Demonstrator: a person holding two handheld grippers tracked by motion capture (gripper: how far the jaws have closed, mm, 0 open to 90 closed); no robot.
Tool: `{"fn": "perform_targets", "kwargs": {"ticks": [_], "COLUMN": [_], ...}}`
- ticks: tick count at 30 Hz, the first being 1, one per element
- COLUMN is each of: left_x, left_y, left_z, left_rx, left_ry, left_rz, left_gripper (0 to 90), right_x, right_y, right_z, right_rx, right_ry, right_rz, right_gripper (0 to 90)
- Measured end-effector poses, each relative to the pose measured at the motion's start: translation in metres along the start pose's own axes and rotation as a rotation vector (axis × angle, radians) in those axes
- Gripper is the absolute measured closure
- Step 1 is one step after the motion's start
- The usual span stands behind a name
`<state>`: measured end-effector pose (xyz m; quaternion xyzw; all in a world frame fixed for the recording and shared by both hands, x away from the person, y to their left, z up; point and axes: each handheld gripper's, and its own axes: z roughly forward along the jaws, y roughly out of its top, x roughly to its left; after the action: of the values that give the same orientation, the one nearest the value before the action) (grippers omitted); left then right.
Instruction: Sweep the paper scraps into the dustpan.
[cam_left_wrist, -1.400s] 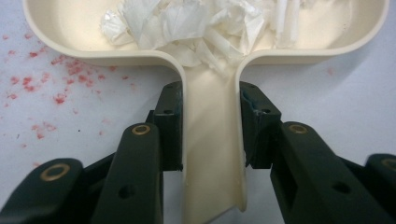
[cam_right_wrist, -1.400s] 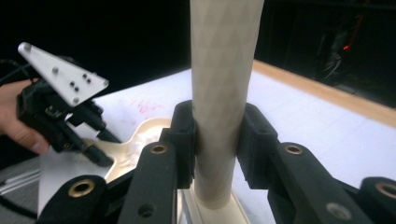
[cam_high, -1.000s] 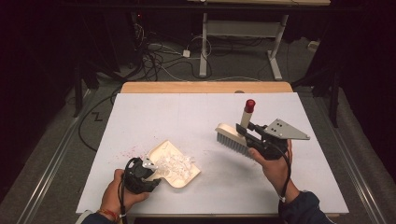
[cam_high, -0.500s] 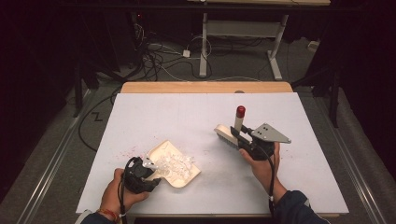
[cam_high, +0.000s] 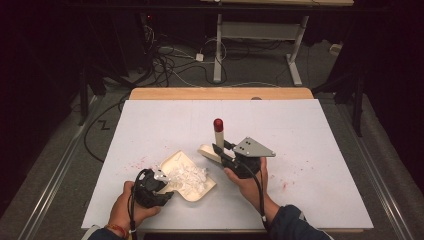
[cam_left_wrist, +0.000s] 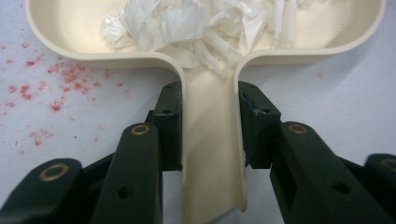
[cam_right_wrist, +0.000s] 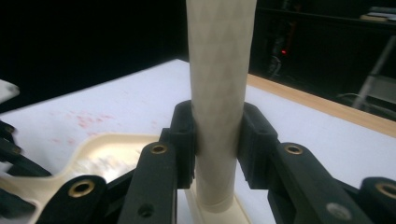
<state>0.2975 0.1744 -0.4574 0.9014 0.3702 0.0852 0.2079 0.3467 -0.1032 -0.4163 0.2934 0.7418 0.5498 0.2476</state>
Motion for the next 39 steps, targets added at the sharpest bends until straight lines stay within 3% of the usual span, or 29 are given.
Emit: {"fn": "perform_targets", "kwargs": {"ticks": [2, 4, 5, 9, 13, 15, 16, 17, 22, 24, 26, 28, 29, 31, 32, 34, 36, 39], "left_x": [0.0, 0.0, 0.0, 0.0, 0.0, 0.0, 0.0, 0.0, 0.0, -0.001, 0.0, 0.0, 0.001, 0.001, 0.001, 0.001, 0.001, 0.0], "left_y": [0.0, 0.0, 0.0, -0.001, -0.001, -0.001, -0.001, -0.001, -0.001, 0.0, 0.0, 0.0, 0.0, 0.0, 0.0, -0.001, -0.001, -0.001], "left_z": [0.0, 0.0, 0.0, 0.0, 0.0, 0.0, 0.0, 0.001, 0.001, 0.002, 0.001, 0.002, 0.002, 0.002, 0.002, 0.002, 0.002, 0.002], "left_rx": [-0.001, -0.002, -0.004, -0.002, 0.0, 0.003, 0.003, 0.004, 0.007, 0.007, 0.006, 0.006, 0.006, 0.004, 0.003, 0.002, 0.003, 0.003], "left_ry": [-0.001, -0.001, -0.002, -0.002, -0.003, -0.001, -0.001, -0.003, -0.002, 0.0, 0.001, 0.0, -0.001, -0.002, -0.003, -0.002, -0.001, -0.001], "left_rz": [0.0, 0.0, -0.001, 0.001, -0.003, -0.001, -0.002, -0.004, -0.005, -0.004, 0.0, 0.0, 0.0, -0.002, -0.002, -0.001, -0.001, -0.001], "left_gripper": [63.2, 63.2, 63.3, 63.3, 63.3, 63.3, 63.3, 63.3, 63.3, 63.3, 63.3, 63.3, 63.3, 63.3, 63.3, 63.3, 63.4, 63.3], "right_x": [0.011, 0.014, 0.015, 0.01, -0.006, -0.014, -0.023, -0.023, -0.037, -0.039, -0.039, -0.03, -0.03, -0.019, -0.007, -0.001, 0.013, 0.021], "right_y": [0.004, 0.006, 0.01, 0.018, 0.029, 0.031, 0.031, 0.031, 0.015, 0.008, 0.003, -0.001, -0.001, -0.001, -0.002, -0.002, -0.002, -0.002], "right_z": [0.006, 0.006, 0.004, -0.003, -0.014, -0.017, -0.018, -0.018, -0.006, 0.0, 0.006, 0.009, 0.009, 0.01, 0.009, 0.009, 0.005, 0.002], "right_rx": [-0.006, -0.012, -0.025, -0.051, -0.089, -0.099, -0.108, -0.108, -0.055, -0.036, -0.01, -0.004, -0.004, 0.006, 0.004, 0.0, -0.01, -0.011], "right_ry": [0.037, 0.042, 0.06, 0.053, 0.017, -0.016, -0.061, -0.061, -0.177, -0.198, -0.177, -0.116, -0.116, -0.066, -0.024, -0.01, 0.047, 0.081], "right_rz": [-0.016, -0.026, -0.03, -0.031, -0.025, -0.03, -0.041, -0.041, -0.089, -0.109, -0.087, -0.065, -0.065, -0.063, -0.073, -0.072, -0.046, -0.034], "right_gripper": [71.6, 71.6, 71.6, 71.5, 71.5, 71.5, 71.5, 71.5, 71.5, 71.5, 71.5, 71.5, 71.5, 71.2, 71.2, 71.1, 71.3, 71.4]}}
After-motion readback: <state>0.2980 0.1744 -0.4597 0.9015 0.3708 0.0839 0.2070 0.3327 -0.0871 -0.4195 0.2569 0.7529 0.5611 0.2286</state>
